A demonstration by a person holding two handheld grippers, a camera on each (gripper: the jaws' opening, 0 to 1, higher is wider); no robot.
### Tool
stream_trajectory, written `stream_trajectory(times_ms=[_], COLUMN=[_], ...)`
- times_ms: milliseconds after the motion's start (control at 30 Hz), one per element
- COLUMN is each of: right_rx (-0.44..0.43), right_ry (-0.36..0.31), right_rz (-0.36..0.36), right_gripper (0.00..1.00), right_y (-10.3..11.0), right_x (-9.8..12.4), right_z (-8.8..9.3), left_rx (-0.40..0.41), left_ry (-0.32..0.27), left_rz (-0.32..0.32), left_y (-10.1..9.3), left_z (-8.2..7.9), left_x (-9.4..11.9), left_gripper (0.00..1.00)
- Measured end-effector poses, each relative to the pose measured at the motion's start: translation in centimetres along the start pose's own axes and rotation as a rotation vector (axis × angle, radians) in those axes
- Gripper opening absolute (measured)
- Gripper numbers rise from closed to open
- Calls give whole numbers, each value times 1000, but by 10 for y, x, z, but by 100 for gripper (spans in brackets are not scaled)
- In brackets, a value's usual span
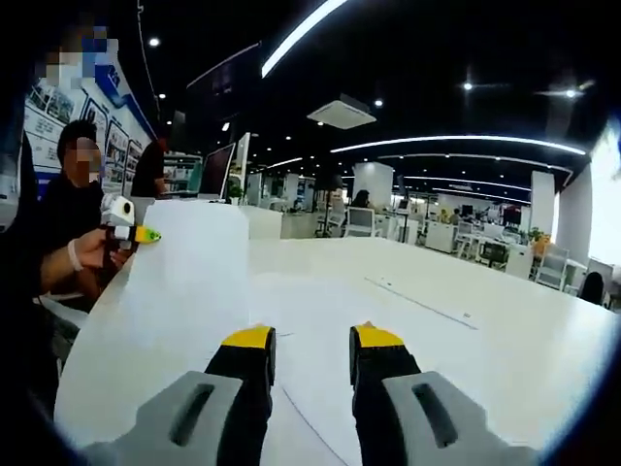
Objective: Organize the stack of printing papers by aligning and flattening the scattered papers on the table
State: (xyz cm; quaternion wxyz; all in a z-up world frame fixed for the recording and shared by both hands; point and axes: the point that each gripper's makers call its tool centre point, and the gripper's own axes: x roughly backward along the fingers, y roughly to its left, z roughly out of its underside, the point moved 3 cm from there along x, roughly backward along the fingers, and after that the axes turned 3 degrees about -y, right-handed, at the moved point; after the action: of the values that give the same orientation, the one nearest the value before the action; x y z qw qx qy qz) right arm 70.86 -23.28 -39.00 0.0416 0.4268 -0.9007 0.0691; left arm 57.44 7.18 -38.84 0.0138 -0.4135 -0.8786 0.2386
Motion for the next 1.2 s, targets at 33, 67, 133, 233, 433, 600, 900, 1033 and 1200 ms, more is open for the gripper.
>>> stream_trajectory(times_ms=[33, 67, 133, 233, 433, 600, 900, 1033, 1200], right_rx=[2, 4, 4, 4, 11, 9, -10, 5, 7], right_ry=[2, 2, 2, 6, 5, 6, 8, 12, 17], right_rz=[-1, -2, -4, -10, -16, -21, -26, -21, -24], right_gripper=[26, 26, 26, 26, 26, 26, 34, 36, 36], right_y=[0, -1, -1, -2, -3, -6, -13, -17, -20], right_x=[-2, -4, -7, -15, -23, -31, -42, -47, -54], right_z=[0, -1, -1, -3, -5, -5, -3, -1, -1], left_rx=[-2, -4, -4, -5, -1, 0, 4, 5, 2], left_ry=[0, 0, 1, 2, 2, 0, -2, -2, -2], left_rz=[0, -2, -3, -9, -10, -9, -7, -6, -6], left_y=[1, 2, 2, 6, 8, 10, 9, 8, 8], left_z=[-1, -1, 0, 0, 2, 2, 4, 4, 4], left_x=[1, 2, 2, 4, 6, 7, 7, 7, 7], left_gripper=[7, 7, 7, 7, 7, 7, 7, 7, 8])
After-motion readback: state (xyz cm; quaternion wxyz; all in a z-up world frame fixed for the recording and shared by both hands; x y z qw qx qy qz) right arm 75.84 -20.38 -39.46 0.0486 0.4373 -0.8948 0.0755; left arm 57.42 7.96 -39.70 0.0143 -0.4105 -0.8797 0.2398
